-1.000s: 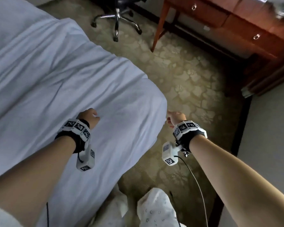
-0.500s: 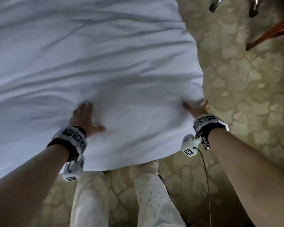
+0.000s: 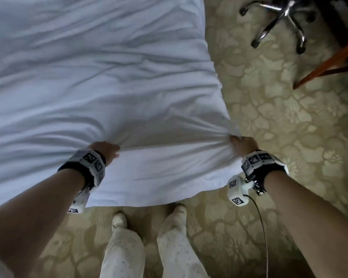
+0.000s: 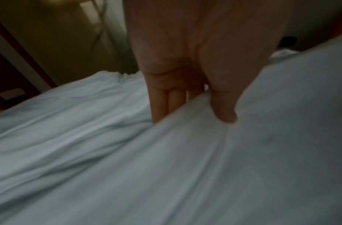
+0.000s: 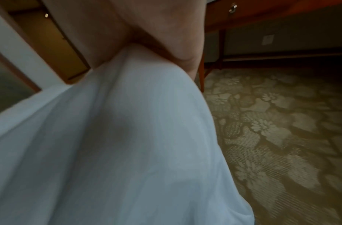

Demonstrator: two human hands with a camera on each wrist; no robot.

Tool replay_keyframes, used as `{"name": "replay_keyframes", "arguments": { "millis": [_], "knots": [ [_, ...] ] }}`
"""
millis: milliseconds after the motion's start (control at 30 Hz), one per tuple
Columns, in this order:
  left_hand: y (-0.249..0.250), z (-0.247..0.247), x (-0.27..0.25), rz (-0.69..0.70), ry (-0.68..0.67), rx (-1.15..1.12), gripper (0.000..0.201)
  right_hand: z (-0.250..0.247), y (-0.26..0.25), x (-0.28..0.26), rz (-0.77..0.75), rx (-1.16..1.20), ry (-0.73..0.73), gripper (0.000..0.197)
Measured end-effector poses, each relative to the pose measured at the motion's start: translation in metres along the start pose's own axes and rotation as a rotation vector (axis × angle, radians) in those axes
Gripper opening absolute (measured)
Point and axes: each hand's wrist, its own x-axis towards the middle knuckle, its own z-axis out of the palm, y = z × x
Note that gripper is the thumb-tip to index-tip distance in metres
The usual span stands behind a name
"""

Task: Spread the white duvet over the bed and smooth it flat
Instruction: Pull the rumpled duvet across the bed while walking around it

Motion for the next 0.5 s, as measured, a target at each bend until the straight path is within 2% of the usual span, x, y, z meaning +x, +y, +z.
{"name": "replay_keyframes", "arguments": {
  "millis": [67, 200, 300, 367, 433, 500],
  "knots": [
    [0.013, -0.020, -0.022, 0.028, -0.105, -0.003, 0.051, -0.036, 0.000, -0.019, 0.011, 0.011, 0.015, 0.048],
    [0.043, -0.034, -0.051, 0.128, -0.206, -0.094, 0.051, -0.086, 0.029, -0.043, 0.097, 0.112, 0.056, 0.049],
    [0.066, -0.019, -0.058, 0.190, -0.270, -0.111, 0.047, -0.087, 0.070, -0.053, 0.199, 0.047, 0.067, 0.062],
    [0.070, -0.001, -0.060, 0.192, -0.323, -0.136, 0.047, -0.076, 0.097, -0.060, 0.264, -0.037, 0.024, 0.061],
    [0.067, 0.009, -0.064, 0.169, -0.310, -0.185, 0.047, -0.071, 0.113, -0.061, 0.294, -0.099, -0.023, 0.051],
    [0.061, 0.007, -0.070, 0.121, -0.188, -0.256, 0.044, -0.075, 0.115, -0.064, 0.295, -0.132, -0.030, 0.049]
  ]
}}
